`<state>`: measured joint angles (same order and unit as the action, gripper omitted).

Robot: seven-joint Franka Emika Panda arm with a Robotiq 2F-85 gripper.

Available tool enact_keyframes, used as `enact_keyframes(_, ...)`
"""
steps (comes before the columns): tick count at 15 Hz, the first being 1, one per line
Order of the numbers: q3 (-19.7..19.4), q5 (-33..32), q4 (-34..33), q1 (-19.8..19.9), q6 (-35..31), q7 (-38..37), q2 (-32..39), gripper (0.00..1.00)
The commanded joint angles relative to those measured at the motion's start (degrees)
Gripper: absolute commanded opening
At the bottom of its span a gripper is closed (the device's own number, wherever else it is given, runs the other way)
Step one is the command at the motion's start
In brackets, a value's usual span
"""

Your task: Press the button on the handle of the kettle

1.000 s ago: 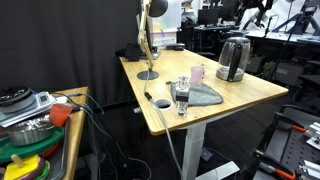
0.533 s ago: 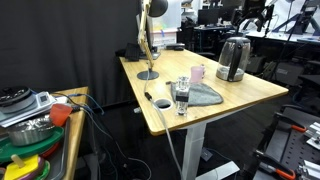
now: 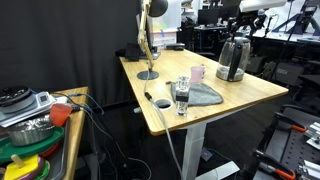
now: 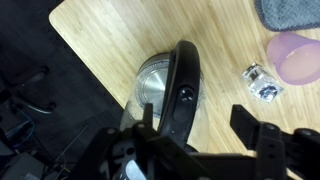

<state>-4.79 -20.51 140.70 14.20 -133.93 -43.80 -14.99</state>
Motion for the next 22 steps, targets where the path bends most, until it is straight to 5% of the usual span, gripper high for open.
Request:
enact_keyframes(1, 1.15, -3.06, 0.62, 0.85, -2.01, -3.04, 0.36, 0.49)
enact_keyframes(8, 2.00, -6.39, 2.09, 0.56, -2.30, -6.58, -2.65, 0.02)
enact_keyframes(22, 2.50, -6.46, 3.76, 0.94, -3.48, -6.10, -2.13, 0.00)
